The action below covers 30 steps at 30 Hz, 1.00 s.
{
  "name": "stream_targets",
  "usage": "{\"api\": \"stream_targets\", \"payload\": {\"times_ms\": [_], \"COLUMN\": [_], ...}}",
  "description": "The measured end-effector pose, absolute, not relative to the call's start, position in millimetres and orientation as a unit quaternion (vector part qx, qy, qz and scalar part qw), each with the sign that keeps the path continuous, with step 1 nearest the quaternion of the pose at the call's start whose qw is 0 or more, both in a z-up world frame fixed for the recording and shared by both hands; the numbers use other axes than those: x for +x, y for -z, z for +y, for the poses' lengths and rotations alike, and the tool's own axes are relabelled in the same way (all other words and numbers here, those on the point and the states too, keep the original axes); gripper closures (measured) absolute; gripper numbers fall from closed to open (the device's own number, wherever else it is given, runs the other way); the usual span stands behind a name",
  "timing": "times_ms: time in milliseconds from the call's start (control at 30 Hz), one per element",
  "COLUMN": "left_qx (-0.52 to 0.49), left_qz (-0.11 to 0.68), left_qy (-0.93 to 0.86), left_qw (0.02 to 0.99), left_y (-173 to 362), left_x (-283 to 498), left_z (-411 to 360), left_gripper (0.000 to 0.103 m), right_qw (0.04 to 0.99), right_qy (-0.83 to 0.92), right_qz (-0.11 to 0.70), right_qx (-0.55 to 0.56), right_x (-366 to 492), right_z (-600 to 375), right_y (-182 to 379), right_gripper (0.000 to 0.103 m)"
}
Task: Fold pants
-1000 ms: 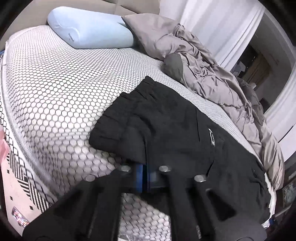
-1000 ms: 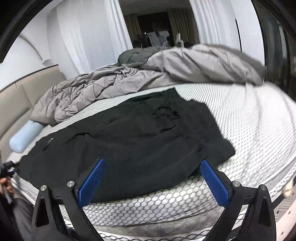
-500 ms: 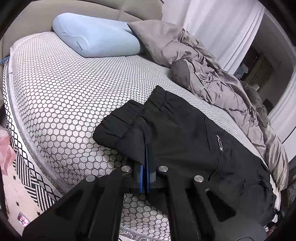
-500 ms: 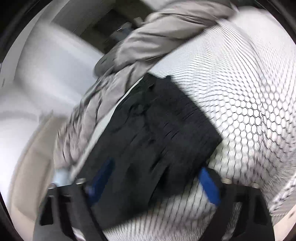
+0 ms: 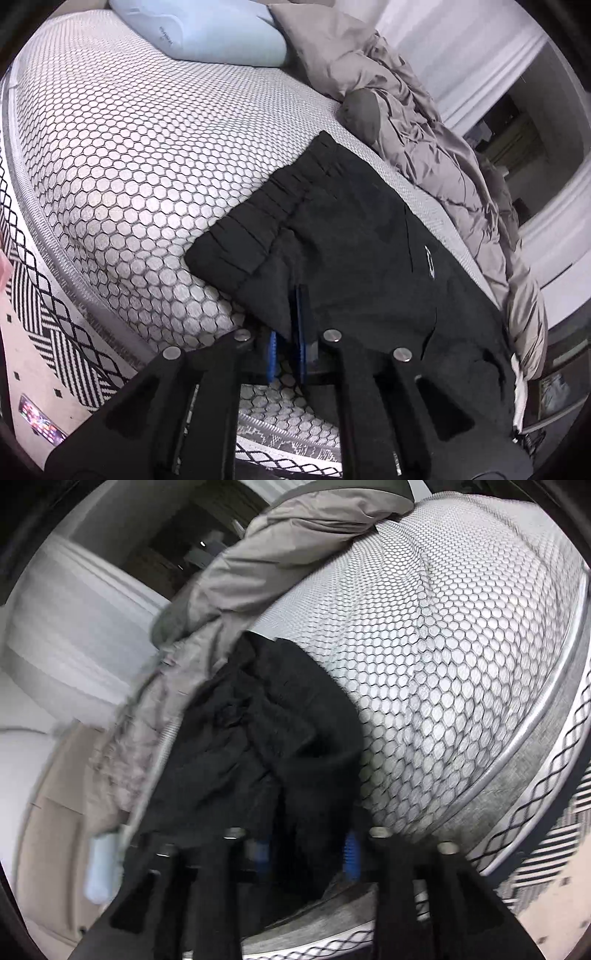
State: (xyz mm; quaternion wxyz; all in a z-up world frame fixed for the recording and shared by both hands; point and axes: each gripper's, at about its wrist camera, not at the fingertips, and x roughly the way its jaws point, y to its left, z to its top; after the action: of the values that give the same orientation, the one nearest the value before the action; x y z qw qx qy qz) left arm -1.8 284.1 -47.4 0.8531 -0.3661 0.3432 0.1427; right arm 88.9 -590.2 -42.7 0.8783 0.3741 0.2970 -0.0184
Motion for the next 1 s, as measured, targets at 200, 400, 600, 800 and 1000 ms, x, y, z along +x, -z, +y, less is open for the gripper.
{"api": "stream_targets", "payload": {"times_ms": [200,400,600,800,1000], "left_qx": [-0.375,-0.366,-0.355,-0.311,-0.284], "left_qz": [0.330,0.294,0.270,0.280,0.322], "left_qy": [-0.154,-0.152,-0.133,-0.138,-0.200], "left_qw": [0.853,0.870,0.885,0.898,0.880], "left_y": [50,20,-21,-65,-50], "left_x": [11,9,57,174,299], "left_z": [288,292,302,314,337], "left_gripper": [0.102,0.103,0.103,0.103,0.038], "right_qw": [0.883,0.906,0.927,0.939,0.935], "right_qy": [0.025,0.015,0.017,0.039,0.101], "right_qz": [0.315,0.268,0.214,0.209,0.266], "right_qx": [0.346,0.328,0.307,0.272,0.213], "right_x": [100,80,117,227,381], "right_z": [-583,-575,-562,-550,-525], "right_y": [47,8,-50,-95,-84], "right_gripper": [0.089,0.091,0.092,0.092,0.069]}}
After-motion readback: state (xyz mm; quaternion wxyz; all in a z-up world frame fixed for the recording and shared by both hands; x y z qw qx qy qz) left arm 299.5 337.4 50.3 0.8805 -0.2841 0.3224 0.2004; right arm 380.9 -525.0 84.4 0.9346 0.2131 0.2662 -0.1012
